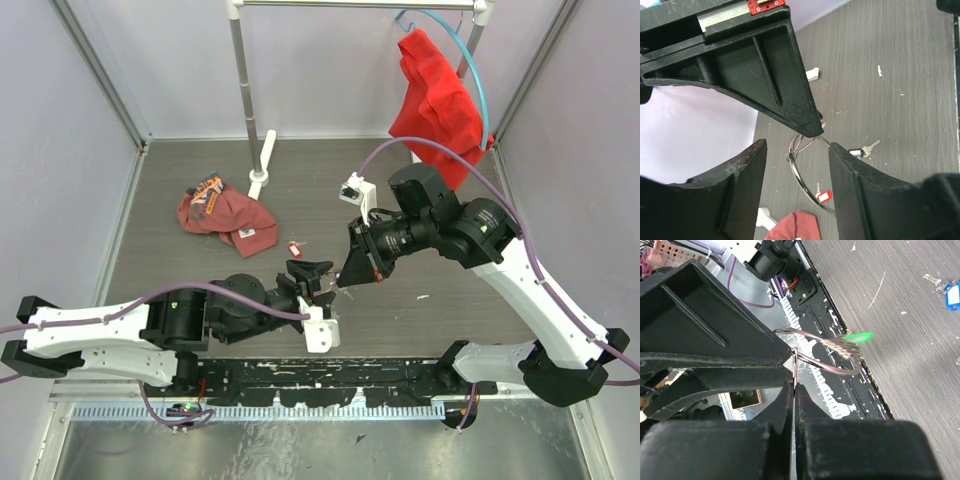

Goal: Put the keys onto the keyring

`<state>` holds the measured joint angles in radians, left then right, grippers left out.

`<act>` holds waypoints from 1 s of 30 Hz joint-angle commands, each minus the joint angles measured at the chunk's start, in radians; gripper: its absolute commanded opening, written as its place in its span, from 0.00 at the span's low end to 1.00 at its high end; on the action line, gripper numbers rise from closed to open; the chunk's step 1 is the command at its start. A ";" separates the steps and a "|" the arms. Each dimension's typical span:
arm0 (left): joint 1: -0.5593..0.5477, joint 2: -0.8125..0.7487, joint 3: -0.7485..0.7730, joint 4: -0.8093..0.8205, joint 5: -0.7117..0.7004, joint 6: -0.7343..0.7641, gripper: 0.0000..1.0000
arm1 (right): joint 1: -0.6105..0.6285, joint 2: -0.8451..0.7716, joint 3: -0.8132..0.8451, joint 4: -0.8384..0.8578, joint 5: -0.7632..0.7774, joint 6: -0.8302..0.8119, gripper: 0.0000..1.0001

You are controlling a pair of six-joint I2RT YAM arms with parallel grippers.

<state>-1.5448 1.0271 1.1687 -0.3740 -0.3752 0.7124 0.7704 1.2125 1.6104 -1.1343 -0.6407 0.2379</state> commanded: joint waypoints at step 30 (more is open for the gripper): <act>-0.093 0.024 -0.053 0.077 -0.167 0.146 0.22 | -0.003 -0.032 0.055 0.003 -0.100 0.005 0.01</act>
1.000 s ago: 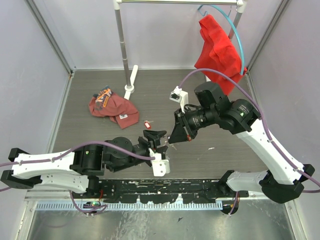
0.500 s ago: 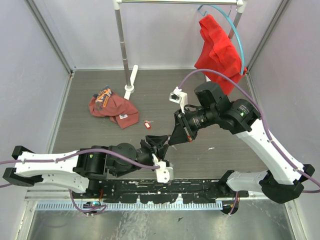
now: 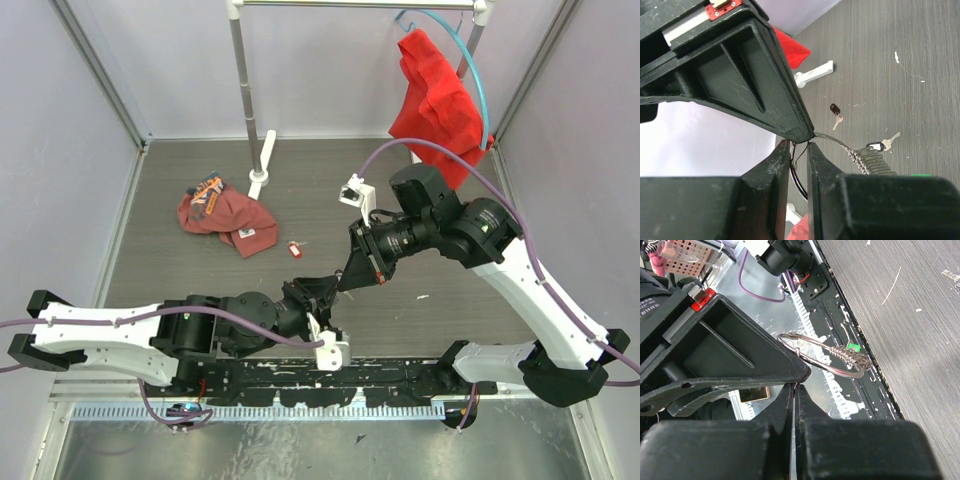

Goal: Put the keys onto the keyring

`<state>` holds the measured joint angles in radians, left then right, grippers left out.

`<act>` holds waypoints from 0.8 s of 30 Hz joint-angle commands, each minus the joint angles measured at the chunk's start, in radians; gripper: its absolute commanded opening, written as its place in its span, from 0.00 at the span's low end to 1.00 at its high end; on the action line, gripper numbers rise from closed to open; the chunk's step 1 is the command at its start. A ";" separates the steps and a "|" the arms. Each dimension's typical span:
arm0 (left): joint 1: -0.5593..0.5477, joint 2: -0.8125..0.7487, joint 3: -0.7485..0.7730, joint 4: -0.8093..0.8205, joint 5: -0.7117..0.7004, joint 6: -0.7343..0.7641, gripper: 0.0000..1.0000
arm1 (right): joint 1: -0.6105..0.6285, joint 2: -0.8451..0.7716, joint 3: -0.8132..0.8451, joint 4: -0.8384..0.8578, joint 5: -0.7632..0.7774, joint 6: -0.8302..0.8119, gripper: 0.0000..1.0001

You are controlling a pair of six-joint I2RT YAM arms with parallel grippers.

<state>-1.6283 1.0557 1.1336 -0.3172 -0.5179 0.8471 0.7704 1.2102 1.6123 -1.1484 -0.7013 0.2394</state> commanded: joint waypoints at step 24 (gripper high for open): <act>-0.013 -0.034 -0.043 0.071 -0.064 0.015 0.23 | -0.002 -0.035 0.060 0.012 -0.041 0.009 0.01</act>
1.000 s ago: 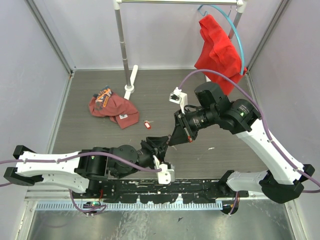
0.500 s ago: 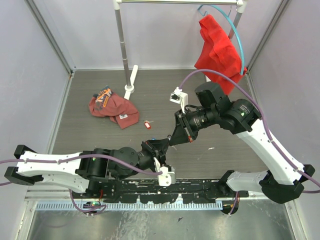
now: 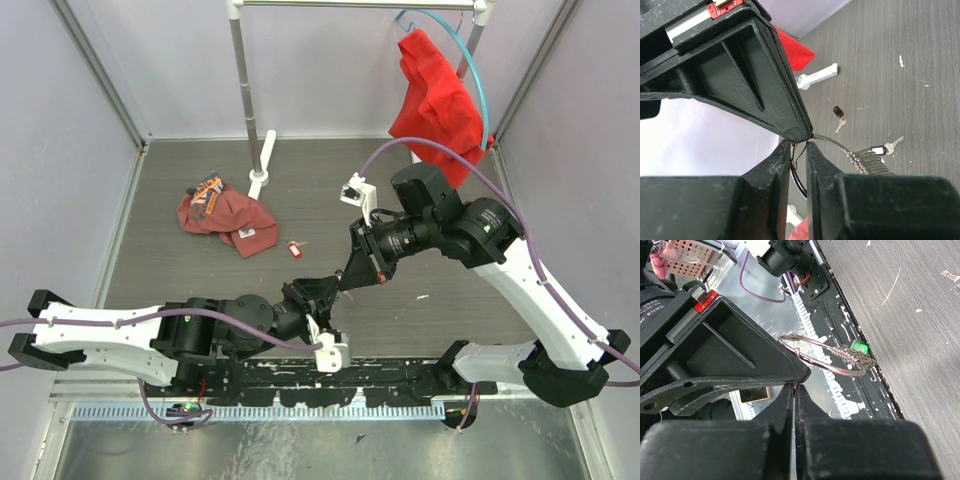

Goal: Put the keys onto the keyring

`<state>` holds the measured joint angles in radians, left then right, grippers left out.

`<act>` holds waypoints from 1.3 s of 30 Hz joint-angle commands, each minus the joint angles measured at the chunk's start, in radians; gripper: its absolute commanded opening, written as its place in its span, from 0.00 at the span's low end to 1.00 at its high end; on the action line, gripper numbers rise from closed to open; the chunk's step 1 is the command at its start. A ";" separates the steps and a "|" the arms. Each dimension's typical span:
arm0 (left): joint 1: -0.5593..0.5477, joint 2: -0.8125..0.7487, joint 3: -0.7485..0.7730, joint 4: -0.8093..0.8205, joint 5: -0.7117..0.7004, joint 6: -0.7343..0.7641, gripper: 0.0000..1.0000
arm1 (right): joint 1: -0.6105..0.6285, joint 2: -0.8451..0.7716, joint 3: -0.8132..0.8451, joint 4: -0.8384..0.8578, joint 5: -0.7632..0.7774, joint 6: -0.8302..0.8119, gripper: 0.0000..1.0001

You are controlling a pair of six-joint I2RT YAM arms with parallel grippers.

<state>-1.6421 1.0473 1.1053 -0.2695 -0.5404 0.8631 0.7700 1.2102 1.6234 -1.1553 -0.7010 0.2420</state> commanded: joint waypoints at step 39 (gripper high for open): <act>-0.024 0.004 -0.003 0.046 -0.038 -0.018 0.17 | -0.002 -0.033 0.043 0.010 -0.040 -0.009 0.01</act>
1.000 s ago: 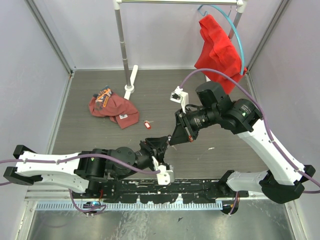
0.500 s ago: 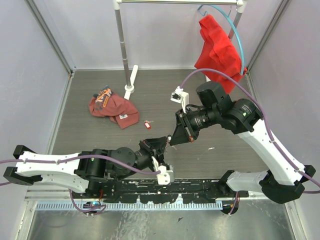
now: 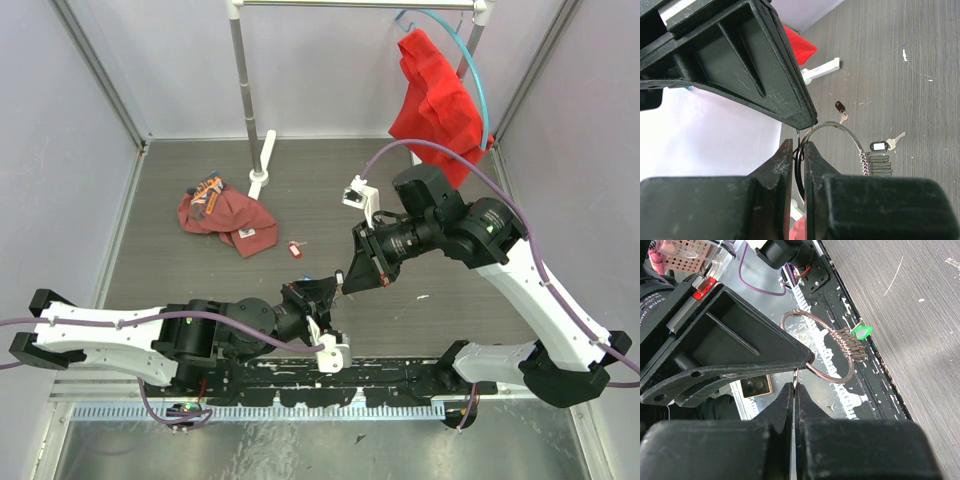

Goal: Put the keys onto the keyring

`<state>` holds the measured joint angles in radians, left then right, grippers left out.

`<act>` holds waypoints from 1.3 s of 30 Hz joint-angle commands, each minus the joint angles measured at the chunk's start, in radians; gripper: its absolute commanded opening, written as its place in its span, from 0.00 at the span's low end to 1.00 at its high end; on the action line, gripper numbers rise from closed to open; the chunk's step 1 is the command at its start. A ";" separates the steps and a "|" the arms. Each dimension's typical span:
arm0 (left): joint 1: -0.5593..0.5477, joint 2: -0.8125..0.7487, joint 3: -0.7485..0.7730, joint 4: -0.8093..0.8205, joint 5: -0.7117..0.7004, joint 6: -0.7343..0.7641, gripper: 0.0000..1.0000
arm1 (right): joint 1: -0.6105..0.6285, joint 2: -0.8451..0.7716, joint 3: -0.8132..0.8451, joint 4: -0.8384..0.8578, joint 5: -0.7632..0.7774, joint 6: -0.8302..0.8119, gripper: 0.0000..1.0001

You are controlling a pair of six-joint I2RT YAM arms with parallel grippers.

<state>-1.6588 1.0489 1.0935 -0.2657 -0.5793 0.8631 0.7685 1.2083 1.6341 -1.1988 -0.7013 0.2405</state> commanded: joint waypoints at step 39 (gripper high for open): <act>-0.012 -0.003 0.019 0.049 -0.055 -0.041 0.00 | -0.001 -0.113 0.074 0.083 0.252 0.014 0.29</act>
<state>-1.6653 1.0641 1.0935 -0.2405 -0.6014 0.8440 0.7685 1.1576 1.6398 -1.1751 -0.6052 0.2451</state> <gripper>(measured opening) 0.143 0.276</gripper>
